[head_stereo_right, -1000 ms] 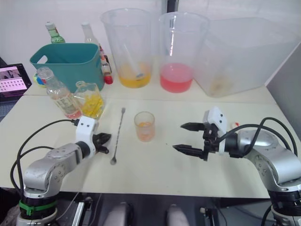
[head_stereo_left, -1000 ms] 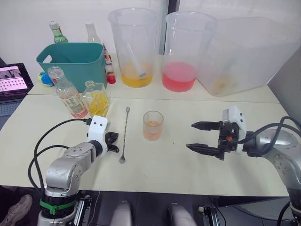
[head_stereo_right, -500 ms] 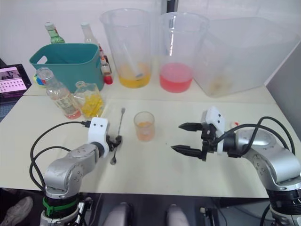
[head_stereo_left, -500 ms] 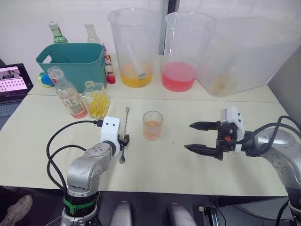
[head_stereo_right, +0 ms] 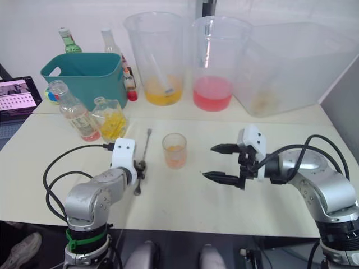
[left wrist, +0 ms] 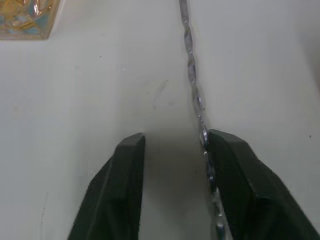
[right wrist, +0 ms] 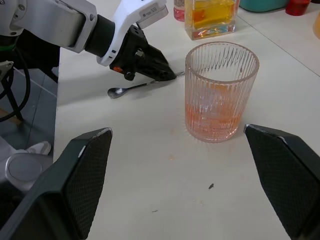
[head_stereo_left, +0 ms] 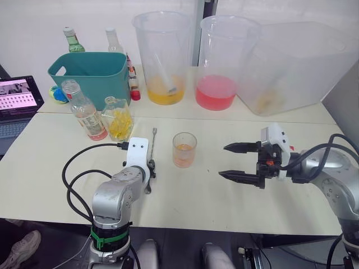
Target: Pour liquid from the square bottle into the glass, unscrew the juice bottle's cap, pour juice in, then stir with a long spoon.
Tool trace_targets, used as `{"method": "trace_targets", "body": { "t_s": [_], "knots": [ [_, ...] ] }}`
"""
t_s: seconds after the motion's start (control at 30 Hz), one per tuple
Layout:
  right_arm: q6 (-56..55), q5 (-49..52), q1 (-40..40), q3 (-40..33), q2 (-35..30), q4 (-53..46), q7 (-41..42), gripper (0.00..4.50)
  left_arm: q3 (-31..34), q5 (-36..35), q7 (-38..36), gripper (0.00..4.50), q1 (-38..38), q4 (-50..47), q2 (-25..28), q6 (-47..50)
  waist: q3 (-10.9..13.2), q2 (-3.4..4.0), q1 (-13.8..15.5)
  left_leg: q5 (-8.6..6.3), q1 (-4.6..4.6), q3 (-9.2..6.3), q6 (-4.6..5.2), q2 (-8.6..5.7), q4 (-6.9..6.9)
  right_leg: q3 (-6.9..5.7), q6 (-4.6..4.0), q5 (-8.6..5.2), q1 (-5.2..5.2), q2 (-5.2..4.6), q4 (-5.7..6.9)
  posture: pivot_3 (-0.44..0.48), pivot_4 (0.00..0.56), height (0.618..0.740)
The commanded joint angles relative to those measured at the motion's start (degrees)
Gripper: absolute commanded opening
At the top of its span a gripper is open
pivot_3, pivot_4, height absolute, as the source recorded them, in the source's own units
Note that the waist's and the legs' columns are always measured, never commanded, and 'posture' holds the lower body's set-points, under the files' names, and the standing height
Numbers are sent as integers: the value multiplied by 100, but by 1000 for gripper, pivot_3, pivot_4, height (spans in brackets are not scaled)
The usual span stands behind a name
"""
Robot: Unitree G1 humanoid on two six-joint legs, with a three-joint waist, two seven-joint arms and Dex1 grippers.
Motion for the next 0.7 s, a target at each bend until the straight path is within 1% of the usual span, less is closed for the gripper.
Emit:
{"method": "trace_targets", "body": {
  "t_s": [0.03,0.1,0.23,0.37,0.43,0.5,0.57,0.63,0.7],
  "knots": [
    [-97,12,-122,-43,-15,-81,19,4500,-115,-14,-102,677,166,334,-116,304,0,1,22,0,0,0,0,-1,0,0,1,0,0,-2,0,0,150,726],
    [-88,17,-129,-46,-5,-87,8,4500,-85,7,-105,56,173,346,-103,288,-1,1,49,1,0,0,-1,-7,0,0,4,0,1,-8,0,0,150,726],
    [-96,-94,-232,-22,66,5,-179,4500,-245,36,-176,15,167,335,140,244,-1,2,48,1,1,0,-1,-14,0,0,9,0,3,-16,-1,0,150,726],
    [-107,-118,-298,19,107,61,-203,4500,-126,36,-264,15,56,276,326,173,-2,3,39,4,3,-2,-4,-13,0,0,9,0,3,-15,-1,0,150,726],
    [-112,-116,-293,20,116,68,-194,4500,-76,27,-369,15,-39,239,514,39,-1,3,39,4,1,-2,-4,-14,0,-1,9,0,3,-16,-1,0,150,726],
    [-111,-115,-285,17,125,65,-201,4500,-59,-226,-844,15,-61,-12,849,-354,-1,2,30,5,2,-2,-6,-13,0,-1,10,0,3,-16,-1,0,150,726],
    [-112,-113,-273,13,133,65,-206,4500,-238,-432,-1361,15,-63,-284,1361,-654,2,-3,14,9,-4,-3,-12,-10,0,-3,9,0,-6,-13,1,0,150,726],
    [-124,-117,-258,10,140,73,-206,4500,-229,-620,-1796,15,-68,-408,1819,-794,4,-6,-5,10,-14,-3,-14,-10,0,-3,9,0,-15,-13,2,0,150,726],
    [-142,-128,-251,7,145,94,-202,4500,-181,-743,-2342,15,-53,-316,2433,-1177,6,-9,-25,10,-15,-3,-14,-9,-2,-4,9,0,-17,-14,1,0,150,726]
  ]
}}
